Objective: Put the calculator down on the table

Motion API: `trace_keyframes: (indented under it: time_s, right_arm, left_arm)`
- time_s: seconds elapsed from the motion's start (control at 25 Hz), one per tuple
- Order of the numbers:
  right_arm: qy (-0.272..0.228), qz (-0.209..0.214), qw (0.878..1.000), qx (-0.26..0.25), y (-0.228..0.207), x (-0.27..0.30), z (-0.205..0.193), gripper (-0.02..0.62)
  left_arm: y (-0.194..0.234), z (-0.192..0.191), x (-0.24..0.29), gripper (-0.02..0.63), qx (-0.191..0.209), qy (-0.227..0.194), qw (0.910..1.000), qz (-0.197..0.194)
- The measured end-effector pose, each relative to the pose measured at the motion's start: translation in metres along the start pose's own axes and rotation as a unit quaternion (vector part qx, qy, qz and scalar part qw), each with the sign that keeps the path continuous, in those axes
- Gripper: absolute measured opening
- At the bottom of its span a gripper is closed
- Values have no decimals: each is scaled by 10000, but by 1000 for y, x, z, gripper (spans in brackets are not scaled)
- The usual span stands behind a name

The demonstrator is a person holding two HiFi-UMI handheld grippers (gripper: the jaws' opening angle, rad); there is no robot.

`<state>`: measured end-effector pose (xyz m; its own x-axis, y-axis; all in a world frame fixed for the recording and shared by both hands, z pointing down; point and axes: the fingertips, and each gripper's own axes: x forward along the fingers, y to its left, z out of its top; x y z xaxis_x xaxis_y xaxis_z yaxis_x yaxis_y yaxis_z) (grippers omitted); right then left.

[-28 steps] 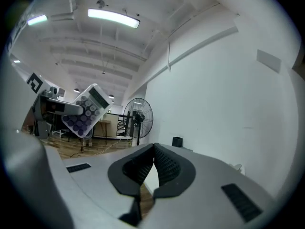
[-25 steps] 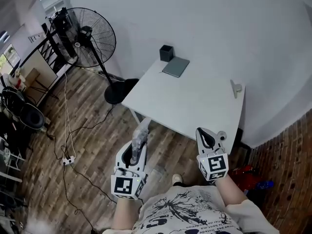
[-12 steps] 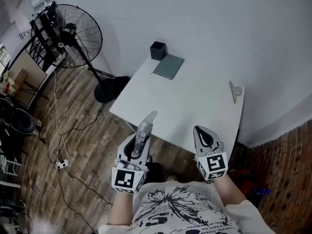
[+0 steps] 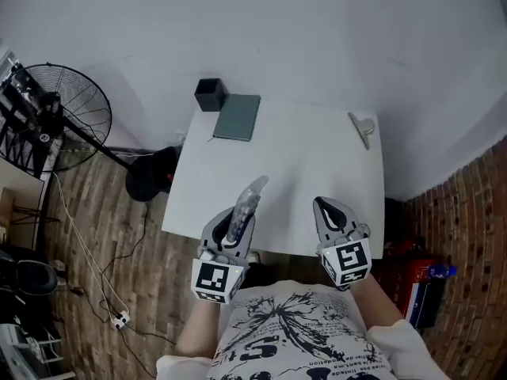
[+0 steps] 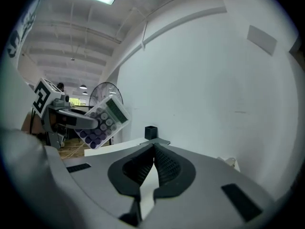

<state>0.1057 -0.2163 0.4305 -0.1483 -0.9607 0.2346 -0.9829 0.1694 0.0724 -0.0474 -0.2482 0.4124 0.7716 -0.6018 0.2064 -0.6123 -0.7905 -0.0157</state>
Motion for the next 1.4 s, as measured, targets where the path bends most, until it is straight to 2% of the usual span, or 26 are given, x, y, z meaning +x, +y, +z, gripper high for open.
trace_keyframes:
  time_s: [0.2,0.48,0.64,0.92,1.12,1.4]
  right_arm:
    - [335,-534,9979,159,-17,29,-16,11]
    - [727,-815,9936,294,-24,60,-48,11]
    - [846,-827,9922,384,-27,78,-66,12]
    - [1116,-828,9889,533,-27,96,-97,12]
    - [1240,-805,9872,591,-27,105,-112,12]
    - [1321,-854,9848,736,-33,113,-125,11]
  left_arm:
    - [16,-23,53,146,-97,308,9965,-768]
    - [27,-78,103,146,-400,896,9867,-1294]
    - [32,-112,126,146,-568,1206,9818,-1351]
    - [35,-158,155,146,-1166,1587,9708,-1370]
    - [36,-177,165,146,-1380,1731,9662,-1317]
    - [45,-189,175,147,-2039,1798,9556,-1135]
